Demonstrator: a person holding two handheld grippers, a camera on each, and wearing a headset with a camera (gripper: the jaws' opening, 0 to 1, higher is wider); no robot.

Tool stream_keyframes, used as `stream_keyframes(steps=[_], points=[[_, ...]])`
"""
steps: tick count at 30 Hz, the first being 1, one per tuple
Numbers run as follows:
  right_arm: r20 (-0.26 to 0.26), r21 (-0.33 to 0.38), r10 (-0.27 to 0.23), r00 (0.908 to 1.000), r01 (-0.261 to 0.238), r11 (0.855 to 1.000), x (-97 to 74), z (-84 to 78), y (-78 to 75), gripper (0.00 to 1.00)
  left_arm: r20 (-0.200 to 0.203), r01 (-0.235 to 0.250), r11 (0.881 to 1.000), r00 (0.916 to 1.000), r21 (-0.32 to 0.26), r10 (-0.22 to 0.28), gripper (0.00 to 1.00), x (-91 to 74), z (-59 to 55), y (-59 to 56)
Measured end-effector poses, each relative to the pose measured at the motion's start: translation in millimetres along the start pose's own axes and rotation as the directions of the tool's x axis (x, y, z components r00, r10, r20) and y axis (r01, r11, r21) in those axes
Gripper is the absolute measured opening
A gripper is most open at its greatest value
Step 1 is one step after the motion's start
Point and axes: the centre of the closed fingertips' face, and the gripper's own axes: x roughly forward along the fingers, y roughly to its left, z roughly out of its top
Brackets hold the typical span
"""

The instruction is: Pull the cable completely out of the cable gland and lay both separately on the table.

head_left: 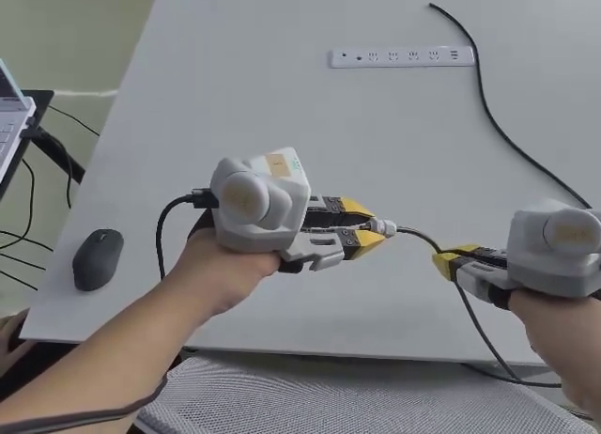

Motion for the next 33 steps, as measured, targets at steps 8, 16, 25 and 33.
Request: stream_keyframes(steps=[8,16,25,33], points=[[-0.003,-0.106,-0.006,1.0,0.006,0.994,-3.6,1.0,3.6,0.02,-0.001,0.0,1.0,1.0,-0.007,0.0,0.15,0.3,2.0,2.1],[-0.003,-0.235,0.012,0.9999,-0.012,0.972,-5.4,4.2,10.8,0.04,0.003,-0.006,1.0,1.0,-0.012,0.006,0.15,-0.1,5.3,3.8],[0.077,-0.446,0.083,0.9936,-0.04,0.894,-15.3,40.2,31.4,0.16,-0.004,-0.003,1.0,1.0,-0.016,0.003,0.15,0.1,5.1,3.5],[0.076,-0.582,0.135,0.9879,-0.066,0.81,-16.2,57.6,57.5,0.17,-0.006,-0.003,1.0,1.0,-0.013,0.003,0.15,-0.6,3.7,4.9]])
